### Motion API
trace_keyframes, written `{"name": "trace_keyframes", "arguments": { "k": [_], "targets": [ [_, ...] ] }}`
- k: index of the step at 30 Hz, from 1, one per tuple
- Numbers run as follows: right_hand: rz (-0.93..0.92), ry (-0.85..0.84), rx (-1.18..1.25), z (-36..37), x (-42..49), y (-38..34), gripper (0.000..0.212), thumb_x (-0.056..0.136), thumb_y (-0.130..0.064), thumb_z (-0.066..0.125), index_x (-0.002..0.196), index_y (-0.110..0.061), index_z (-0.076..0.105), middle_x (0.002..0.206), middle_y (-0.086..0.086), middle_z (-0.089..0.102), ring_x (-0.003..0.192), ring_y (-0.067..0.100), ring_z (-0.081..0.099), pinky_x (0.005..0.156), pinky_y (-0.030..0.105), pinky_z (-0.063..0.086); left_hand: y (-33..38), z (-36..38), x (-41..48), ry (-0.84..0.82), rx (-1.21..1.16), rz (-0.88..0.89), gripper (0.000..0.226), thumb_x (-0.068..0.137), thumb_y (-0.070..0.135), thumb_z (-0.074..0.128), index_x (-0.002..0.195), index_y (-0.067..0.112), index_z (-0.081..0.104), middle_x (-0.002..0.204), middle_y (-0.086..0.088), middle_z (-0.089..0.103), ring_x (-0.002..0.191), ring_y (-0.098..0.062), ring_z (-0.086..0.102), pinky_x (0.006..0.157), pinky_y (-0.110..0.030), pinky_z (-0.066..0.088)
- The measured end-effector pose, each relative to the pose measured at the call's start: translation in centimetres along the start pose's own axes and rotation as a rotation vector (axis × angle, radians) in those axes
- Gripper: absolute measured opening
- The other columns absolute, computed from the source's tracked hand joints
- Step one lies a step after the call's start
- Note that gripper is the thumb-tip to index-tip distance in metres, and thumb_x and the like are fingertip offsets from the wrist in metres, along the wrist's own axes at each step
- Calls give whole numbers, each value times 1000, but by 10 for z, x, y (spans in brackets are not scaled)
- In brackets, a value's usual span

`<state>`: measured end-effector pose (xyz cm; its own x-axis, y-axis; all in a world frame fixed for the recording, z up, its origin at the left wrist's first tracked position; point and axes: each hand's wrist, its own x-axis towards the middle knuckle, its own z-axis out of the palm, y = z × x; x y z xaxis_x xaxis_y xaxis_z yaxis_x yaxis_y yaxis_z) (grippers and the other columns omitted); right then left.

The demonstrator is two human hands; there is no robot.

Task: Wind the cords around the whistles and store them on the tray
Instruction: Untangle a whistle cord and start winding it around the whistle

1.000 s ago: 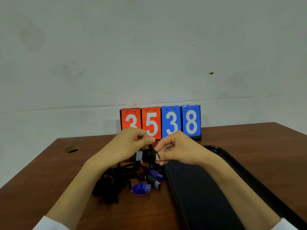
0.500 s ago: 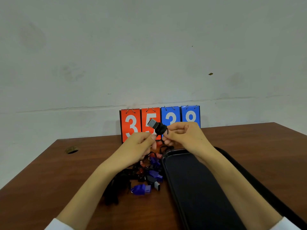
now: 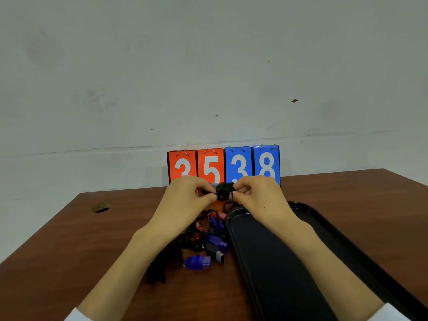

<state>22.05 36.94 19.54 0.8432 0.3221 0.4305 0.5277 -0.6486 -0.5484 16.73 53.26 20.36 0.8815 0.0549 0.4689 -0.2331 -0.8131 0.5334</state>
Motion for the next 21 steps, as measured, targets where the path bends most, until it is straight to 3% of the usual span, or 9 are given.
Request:
{"name": "trace_keyframes", "arguments": {
  "k": [5,11,15,21],
  "targets": [
    [-104,-91,-131,3,-4,-9,24,88,-26,61,111,-18,65,102,-2,69,93,9,63,88,21,48,2,-2,1,76,-150,-44,12,80,17,72,84,28,70,76,11,64,68,-7,63,66,-17,53],
    [-232,-107,-210,7,-9,-17,22,91,-30,55,109,-21,64,97,-2,69,90,11,62,86,28,51,-2,-2,3,140,-261,-114,14,79,13,73,84,24,66,71,3,66,62,-11,65,62,-24,58],
    [-272,-119,-253,9,-10,-19,25,92,-31,54,114,-22,64,104,-3,68,94,11,61,88,27,49,-4,1,3,105,-216,-116,13,80,12,71,74,22,67,75,4,66,68,-12,65,59,-17,56],
    [-271,-148,-323,13,-9,-20,29,94,-30,50,121,-23,60,110,-1,65,101,13,59,92,28,48,-4,2,2,50,-104,-99,4,78,20,74,80,21,71,73,10,65,69,-4,62,59,-9,46]
  ]
}}
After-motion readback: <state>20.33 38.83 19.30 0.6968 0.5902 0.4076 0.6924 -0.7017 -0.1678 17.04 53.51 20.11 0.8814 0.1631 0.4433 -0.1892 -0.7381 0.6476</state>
